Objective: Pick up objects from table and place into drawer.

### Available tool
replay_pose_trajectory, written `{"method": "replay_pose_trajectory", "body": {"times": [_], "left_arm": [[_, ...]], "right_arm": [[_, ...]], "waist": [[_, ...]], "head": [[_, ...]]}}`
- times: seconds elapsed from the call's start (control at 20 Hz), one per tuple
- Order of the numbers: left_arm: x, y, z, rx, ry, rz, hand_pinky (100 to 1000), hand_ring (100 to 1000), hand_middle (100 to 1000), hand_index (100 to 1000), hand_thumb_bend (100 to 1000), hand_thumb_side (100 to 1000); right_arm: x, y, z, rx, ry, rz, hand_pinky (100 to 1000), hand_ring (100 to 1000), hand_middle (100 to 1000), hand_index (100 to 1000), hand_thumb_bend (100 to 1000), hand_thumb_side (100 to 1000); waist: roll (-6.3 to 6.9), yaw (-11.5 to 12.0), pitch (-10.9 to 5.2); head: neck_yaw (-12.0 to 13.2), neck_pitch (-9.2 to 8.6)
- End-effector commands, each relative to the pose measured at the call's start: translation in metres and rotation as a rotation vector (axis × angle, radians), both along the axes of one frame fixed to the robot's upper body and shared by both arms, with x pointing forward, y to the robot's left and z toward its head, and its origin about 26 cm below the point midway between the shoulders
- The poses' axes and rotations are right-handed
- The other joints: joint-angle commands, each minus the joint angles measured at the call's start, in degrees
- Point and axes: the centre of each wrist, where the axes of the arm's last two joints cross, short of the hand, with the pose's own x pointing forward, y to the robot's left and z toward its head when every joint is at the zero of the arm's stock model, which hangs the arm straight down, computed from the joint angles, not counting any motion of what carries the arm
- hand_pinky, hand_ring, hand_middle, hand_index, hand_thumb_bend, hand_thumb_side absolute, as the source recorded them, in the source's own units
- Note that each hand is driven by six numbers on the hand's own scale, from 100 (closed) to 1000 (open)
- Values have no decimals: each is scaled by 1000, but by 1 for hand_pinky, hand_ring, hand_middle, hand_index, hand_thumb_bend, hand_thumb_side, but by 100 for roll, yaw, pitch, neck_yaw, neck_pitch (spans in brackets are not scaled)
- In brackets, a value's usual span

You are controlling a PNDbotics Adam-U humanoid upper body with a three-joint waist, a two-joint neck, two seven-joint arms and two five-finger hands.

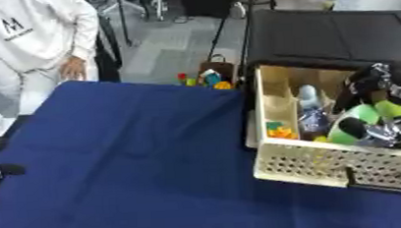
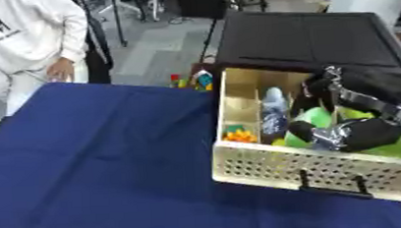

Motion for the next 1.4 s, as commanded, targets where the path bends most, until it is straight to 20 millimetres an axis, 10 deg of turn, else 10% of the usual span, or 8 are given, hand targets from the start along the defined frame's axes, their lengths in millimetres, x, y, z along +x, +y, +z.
{"method": "replay_pose_trajectory", "body": {"times": [0.05, 0.65, 1.4], "left_arm": [[0, 0, 7, 18, -16, -7, 582, 803, 843, 847, 130, 1000], [0, -3, 5, 18, 0, -26, 577, 799, 839, 844, 113, 1000], [2, -7, 5, 19, 19, -46, 574, 799, 838, 843, 101, 1000]], "right_arm": [[-2, -7, 9, -20, -50, -21, 346, 474, 472, 653, 354, 878], [-6, -19, 18, -138, -136, -56, 373, 509, 505, 683, 424, 632], [-11, -30, 30, -177, -272, -93, 368, 531, 490, 686, 288, 700]], "waist": [[31, -4, -58], [15, 20, -67], [-17, 54, -38]], "head": [[23, -62], [63, -84], [97, -155]]}}
